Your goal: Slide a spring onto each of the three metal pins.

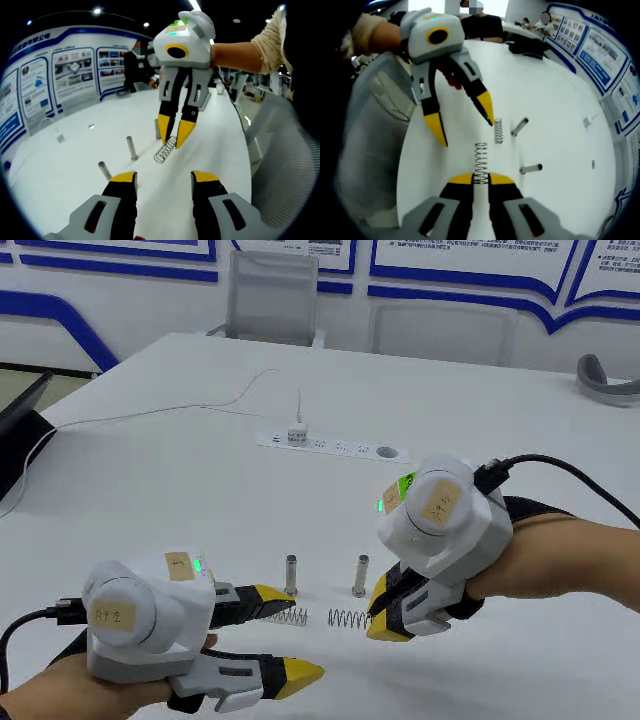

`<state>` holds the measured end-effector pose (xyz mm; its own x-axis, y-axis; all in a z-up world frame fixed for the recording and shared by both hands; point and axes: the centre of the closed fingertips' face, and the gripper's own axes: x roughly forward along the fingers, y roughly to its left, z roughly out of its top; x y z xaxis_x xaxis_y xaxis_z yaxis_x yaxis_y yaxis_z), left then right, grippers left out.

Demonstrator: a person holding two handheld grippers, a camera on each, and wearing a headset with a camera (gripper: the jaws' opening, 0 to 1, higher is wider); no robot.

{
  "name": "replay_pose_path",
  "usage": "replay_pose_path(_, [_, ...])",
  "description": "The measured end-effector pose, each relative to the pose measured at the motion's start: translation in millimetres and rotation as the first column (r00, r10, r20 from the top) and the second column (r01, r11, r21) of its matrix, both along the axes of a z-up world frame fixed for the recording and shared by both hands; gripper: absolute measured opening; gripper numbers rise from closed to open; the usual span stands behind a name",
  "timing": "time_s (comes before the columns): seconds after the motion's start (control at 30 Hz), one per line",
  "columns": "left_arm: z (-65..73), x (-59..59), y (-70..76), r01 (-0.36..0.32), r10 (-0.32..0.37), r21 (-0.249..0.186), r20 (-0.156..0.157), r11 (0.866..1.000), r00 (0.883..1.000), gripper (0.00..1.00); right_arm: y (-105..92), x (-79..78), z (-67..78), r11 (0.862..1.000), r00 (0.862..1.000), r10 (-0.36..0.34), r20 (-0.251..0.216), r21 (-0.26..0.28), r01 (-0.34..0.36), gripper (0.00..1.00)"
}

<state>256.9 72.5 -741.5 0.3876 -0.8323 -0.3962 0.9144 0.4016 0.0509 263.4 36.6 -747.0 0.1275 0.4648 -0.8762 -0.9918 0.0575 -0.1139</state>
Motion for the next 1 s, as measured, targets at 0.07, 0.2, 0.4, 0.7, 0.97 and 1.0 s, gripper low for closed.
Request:
replay_pose_path(0.07, [1.8, -1.1, -3.0, 0.01, -0.01, -0.003, 0.004, 1.0, 1.0, 0.42, 2.2, -1.6, 2.1, 1.0, 1.0, 0.011, 0.004, 0.001, -0.011, 0.12])
replay_pose_path(0.2, [3.4, -3.6, -7.9, 0.029, -0.029, -0.004, 0.009, 1.0, 1.0, 0.39, 6.5, -5.0, 4.4, 0.999, 0.999, 0.04, 0.011, 0.002, -0.04, 0.12])
replay_pose_path(0.4, [5.1, -6.9, -11.8, 0.051, -0.051, 0.001, 0.025, 0.999, 0.998, 0.33, 10.3, -9.2, 4.5, 0.997, 0.997, 0.079, 0.014, -0.006, -0.079, 0.12])
replay_pose_path(0.7, [8.1, -9.8, -15.2, 0.078, -0.078, 0.007, 0.051, 0.997, 0.996, 0.23, 15.0, -15.9, 5.3, 0.992, 0.992, 0.122, 0.016, -0.013, -0.122, 0.12])
replay_pose_path(0.97, [9.2, -10.4, -17.2, 0.089, -0.089, 0.012, 0.073, 0.996, 0.993, 0.15, 13.4, -20.9, 5.0, 0.989, 0.99, 0.143, 0.014, -0.025, -0.143, 0.12])
replay_pose_path(1.0, [9.0, -10.2, -17.3, 0.089, -0.09, 0.015, 0.076, 0.996, 0.993, 0.13, 13.4, -21.3, 5.1, 0.989, 0.989, 0.145, 0.013, -0.026, -0.144, 0.12])
